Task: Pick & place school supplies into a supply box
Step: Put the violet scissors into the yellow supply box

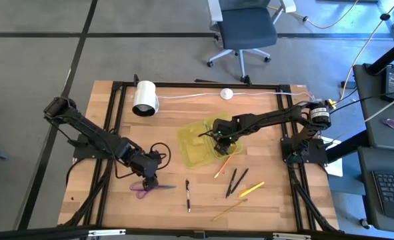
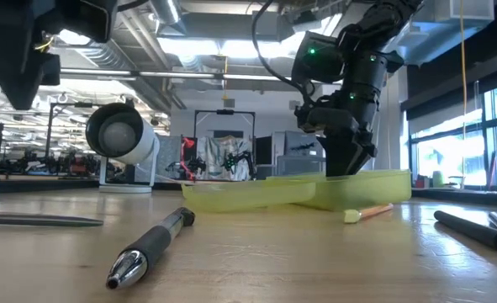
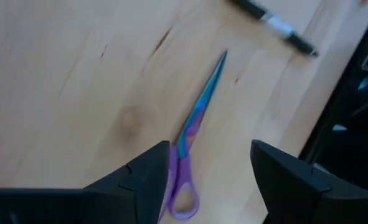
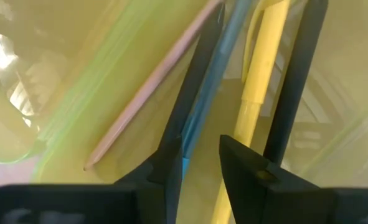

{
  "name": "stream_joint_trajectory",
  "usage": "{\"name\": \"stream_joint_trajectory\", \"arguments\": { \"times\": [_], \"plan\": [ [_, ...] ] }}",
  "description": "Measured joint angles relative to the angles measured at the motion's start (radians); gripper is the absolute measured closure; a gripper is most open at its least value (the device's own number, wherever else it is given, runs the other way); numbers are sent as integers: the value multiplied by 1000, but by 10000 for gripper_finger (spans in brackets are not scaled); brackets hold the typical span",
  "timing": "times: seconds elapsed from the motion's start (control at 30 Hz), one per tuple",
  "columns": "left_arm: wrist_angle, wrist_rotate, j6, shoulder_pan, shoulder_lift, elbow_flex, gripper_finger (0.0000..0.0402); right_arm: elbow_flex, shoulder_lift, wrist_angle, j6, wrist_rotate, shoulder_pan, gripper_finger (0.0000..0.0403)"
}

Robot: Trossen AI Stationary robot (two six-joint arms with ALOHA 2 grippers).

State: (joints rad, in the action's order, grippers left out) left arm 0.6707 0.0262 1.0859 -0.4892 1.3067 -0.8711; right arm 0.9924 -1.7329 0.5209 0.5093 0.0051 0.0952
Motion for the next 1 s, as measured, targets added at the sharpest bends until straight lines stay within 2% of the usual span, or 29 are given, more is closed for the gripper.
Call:
{"name": "stream_joint_trajectory", "arguments": {
  "times": [0.2,0.47,0.63,1.0],
  "plan": [
    [35,64,-40,-25,29,0,189,0,0,2,-21,0,0,293],
    [59,89,51,-122,166,0,189,0,0,5,-25,0,0,292],
    [59,147,122,-156,233,0,190,0,0,5,-46,0,0,292],
    [66,161,123,-173,364,-4,190,0,0,5,-46,0,0,292]
  ]
}}
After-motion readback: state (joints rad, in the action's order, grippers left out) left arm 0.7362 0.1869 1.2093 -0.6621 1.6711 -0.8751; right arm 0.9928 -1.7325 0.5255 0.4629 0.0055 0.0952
